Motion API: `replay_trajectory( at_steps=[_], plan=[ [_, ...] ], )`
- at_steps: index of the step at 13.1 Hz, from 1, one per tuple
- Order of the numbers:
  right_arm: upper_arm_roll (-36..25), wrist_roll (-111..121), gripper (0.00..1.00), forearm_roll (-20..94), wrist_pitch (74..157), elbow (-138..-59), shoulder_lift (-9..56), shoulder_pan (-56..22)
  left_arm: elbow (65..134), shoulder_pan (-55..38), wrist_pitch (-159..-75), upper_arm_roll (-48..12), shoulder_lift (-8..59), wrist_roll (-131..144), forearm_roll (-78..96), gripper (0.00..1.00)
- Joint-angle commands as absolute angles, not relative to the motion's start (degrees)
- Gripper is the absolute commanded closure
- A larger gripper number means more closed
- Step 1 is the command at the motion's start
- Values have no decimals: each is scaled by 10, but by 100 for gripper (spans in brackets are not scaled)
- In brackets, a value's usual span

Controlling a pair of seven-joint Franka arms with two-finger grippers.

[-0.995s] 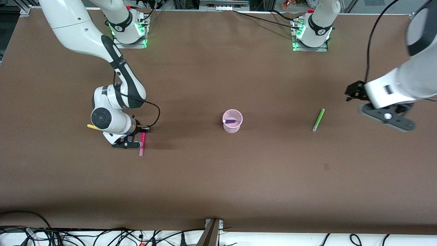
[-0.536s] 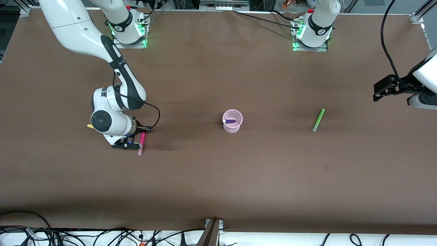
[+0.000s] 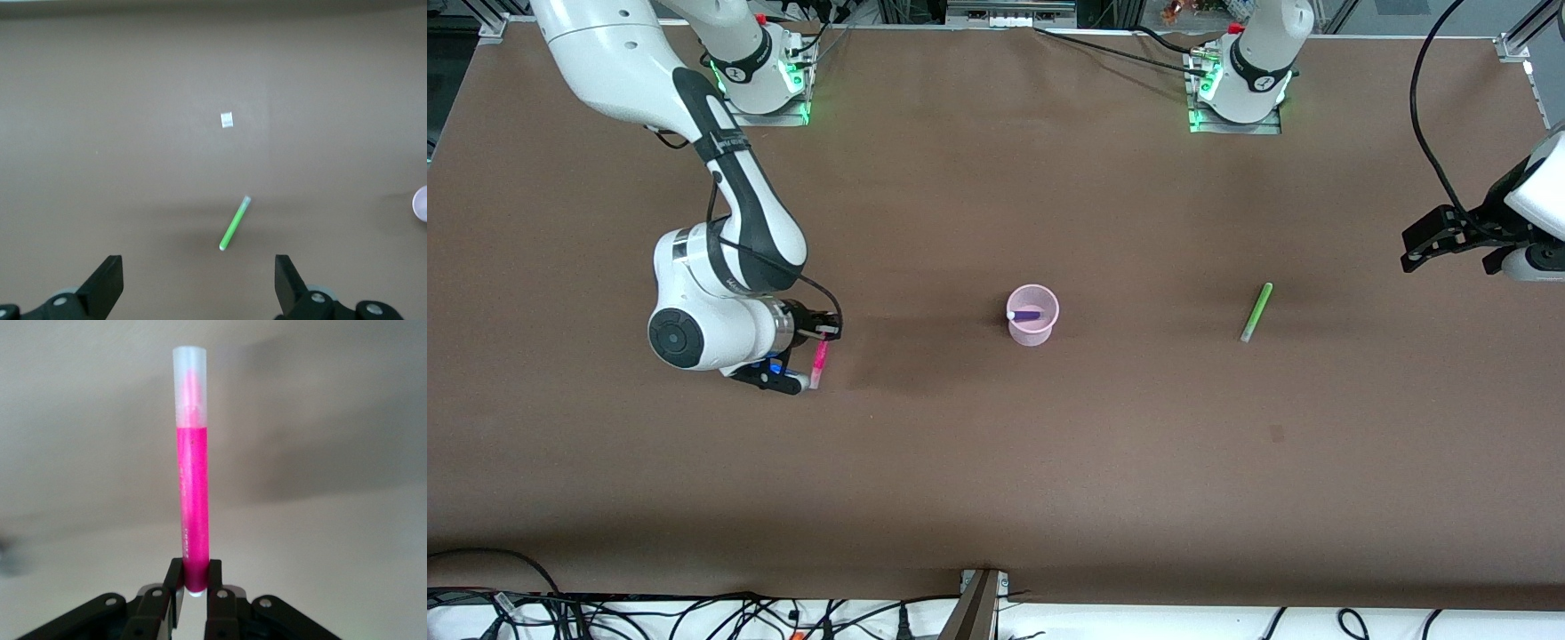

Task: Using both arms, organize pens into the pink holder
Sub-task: 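Carry the pink marker upright over the cup with the right gripper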

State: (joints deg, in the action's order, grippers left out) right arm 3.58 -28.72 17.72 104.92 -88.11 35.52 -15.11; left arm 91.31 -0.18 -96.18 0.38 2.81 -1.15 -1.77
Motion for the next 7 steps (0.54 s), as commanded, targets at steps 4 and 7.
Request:
replay_trajectory(
  at_steps=[4,7],
  plan=[
    [34,-530,100,326,998,-787,366,-237,883,-7,-908,9,28,-6,-9,0],
    [33,-651,100,440,1036,-770,367,-286,882,-8,-908,10,28,-7,-9,0]
  ],
)
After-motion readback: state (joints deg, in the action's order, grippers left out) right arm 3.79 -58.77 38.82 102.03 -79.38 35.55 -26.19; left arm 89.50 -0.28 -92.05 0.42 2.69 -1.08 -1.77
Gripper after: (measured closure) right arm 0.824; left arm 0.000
